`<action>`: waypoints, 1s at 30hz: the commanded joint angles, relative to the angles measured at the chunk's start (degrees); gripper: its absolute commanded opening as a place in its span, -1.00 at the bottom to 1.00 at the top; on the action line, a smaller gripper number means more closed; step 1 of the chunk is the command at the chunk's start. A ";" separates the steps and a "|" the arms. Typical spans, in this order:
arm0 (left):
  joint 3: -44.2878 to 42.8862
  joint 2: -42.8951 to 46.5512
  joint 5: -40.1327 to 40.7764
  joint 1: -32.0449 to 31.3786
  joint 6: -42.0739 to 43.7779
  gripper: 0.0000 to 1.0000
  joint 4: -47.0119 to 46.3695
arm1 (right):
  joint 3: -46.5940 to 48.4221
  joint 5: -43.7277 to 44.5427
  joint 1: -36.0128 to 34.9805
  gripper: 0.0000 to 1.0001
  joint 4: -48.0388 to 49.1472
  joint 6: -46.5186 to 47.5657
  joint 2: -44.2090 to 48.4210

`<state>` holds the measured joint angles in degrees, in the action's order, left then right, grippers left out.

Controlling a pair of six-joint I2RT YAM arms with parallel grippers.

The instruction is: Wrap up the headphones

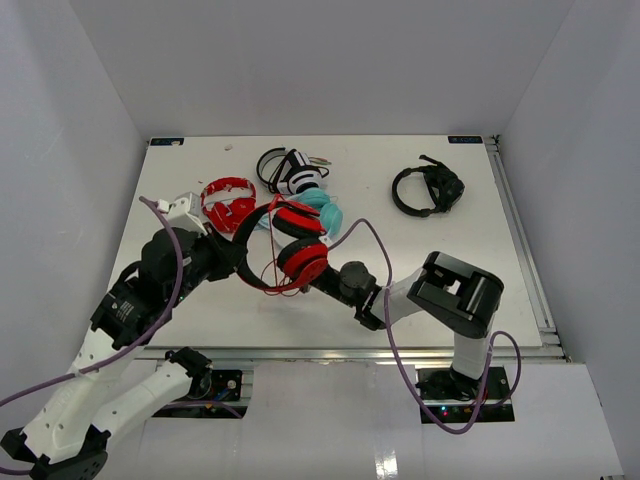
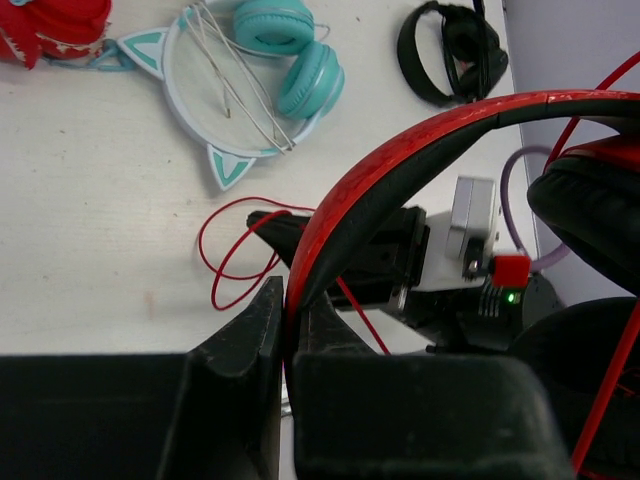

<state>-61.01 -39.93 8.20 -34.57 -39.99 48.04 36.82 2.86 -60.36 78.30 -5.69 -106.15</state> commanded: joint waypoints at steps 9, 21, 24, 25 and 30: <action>0.42 3.47 -29.27 -0.41 19.73 -1.00 -4.28 | -9.80 5.37 11.30 -0.85 29.65 -1.50 12.04; 3.83 0.86 -36.37 -0.41 21.89 -1.00 -9.28 | -12.70 -3.92 15.63 -0.85 20.44 3.61 23.70; 4.15 -0.02 -40.73 -0.41 21.53 -1.00 -10.25 | -12.07 -1.46 15.63 -0.84 23.05 4.73 21.87; 4.18 -0.02 -40.98 -0.41 21.57 -1.00 -10.22 | -12.10 1.19 15.63 -0.83 24.49 5.14 21.21; 4.20 0.33 -41.93 -0.41 21.36 -1.00 -9.86 | -11.84 8.40 15.63 -0.74 29.15 11.00 19.49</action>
<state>-56.60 -41.68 -20.07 -33.90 -16.56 35.90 23.97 -3.54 -47.53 77.68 -1.47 -85.36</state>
